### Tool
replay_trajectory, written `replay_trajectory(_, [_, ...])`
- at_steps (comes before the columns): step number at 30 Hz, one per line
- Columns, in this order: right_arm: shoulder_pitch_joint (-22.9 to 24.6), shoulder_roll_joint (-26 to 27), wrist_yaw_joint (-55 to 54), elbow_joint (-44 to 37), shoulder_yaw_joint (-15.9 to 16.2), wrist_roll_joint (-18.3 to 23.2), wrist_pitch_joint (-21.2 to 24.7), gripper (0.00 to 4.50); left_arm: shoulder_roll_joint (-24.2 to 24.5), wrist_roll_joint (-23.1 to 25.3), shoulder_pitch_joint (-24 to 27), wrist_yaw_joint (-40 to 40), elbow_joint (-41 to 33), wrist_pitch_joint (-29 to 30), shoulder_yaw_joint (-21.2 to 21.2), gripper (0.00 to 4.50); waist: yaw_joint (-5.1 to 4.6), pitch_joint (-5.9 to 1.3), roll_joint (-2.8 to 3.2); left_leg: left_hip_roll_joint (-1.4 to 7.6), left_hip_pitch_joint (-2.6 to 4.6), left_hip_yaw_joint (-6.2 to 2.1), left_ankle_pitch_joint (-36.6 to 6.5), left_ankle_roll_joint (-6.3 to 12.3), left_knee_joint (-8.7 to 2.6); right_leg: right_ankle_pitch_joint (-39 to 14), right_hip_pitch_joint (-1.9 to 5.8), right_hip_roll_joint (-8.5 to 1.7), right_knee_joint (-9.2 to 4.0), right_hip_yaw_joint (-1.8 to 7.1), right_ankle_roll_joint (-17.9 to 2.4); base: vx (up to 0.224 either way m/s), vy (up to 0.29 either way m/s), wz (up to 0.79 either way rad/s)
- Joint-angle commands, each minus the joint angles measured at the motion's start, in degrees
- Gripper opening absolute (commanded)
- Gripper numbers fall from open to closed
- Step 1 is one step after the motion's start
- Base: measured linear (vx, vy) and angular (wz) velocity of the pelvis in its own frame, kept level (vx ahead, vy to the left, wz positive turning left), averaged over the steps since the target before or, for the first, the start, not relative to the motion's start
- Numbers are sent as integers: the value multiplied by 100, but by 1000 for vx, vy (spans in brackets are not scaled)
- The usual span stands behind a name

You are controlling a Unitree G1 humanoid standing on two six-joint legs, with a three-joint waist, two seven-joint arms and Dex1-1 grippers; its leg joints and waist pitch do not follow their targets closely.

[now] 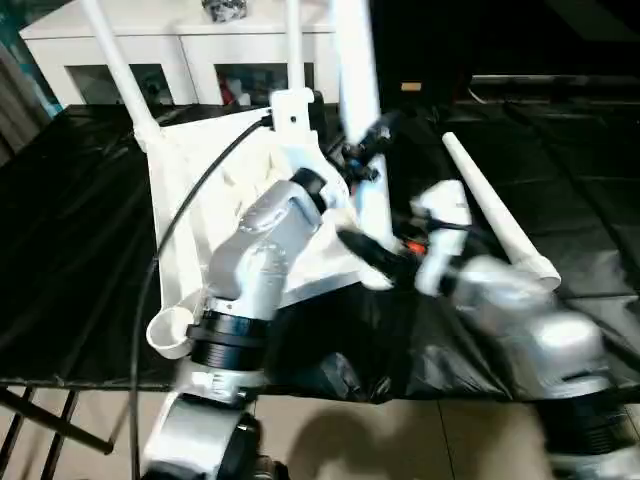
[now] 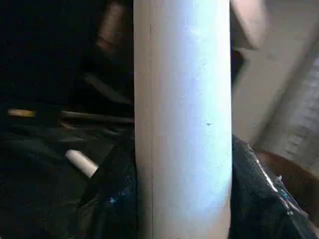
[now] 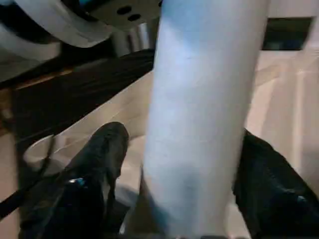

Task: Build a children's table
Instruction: Insert table leg to table base

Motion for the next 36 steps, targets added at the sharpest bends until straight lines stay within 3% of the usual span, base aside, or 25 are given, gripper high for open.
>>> replay_trajectory(1, [-172,-206,532,-92,-220,465,329,366,87,-333,41,-446,-255,295,-11,185,1,-426,-139,180,174,-67,-823,343,-334,-418,250,-269,-417,205,-1299,0,0,0])
replay_trajectory(3, [-207,-399,847,-123,-292,718,533,387,122,-573,31,-617,-317,490,79,185,16,-430,-131,193,188,-67,-826,366,-321,-455,247,-281,-416,210,-1346,0,0,0])
replay_trajectory(5, [-262,-686,1243,-107,-308,938,760,401,184,-799,-15,-822,-371,642,169,185,22,-420,-164,192,189,-59,-863,384,-319,-588,253,-278,-429,206,-1375,0,0,0])
replay_trajectory(11, [-431,-1023,1779,63,-266,1159,1023,449,423,-1015,-67,-1342,-425,918,38,185,17,-408,-183,195,200,-52,-883,313,-325,-895,222,-279,-454,211,-1300,0,0,0])
replay_trajectory(15, [-508,-1125,1992,116,-244,1309,1192,450,502,-1185,-47,-1659,-520,1110,-6,185,23,-418,-197,201,194,-55,-778,310,-323,-778,227,-280,-428,209,-1334,0,0,0])
replay_trajectory(17, [-530,-1174,2065,130,-206,1334,1213,450,546,-1139,-51,-1699,-539,1097,-59,185,24,-417,-195,199,194,-52,-744,326,-319,-727,226,-277,-422,209,-1362,0,0,0])
replay_trajectory(24, [-568,-1126,1914,90,-82,1046,1027,450,579,-307,-141,-1258,-349,572,-318,184,13,-407,-197,206,199,-57,-890,229,-334,-911,222,-283,-456,218,-1221,0,0,0])
replay_trajectory(35, [-643,-1071,1599,273,165,734,1156,450,548,-77,-91,-1328,-461,434,-516,184,11,-416,-196,200,196,-56,-860,236,-328,-794,218,-283,-440,213,-1302,0,0,0])
replay_trajectory(36, [-667,-1071,1573,302,217,683,1163,434,538,-64,-92,-1327,-455,413,-524,184,15,-418,-193,203,198,-55,-859,230,-326,-790,219,-282,-436,214,-1301,0,0,0])
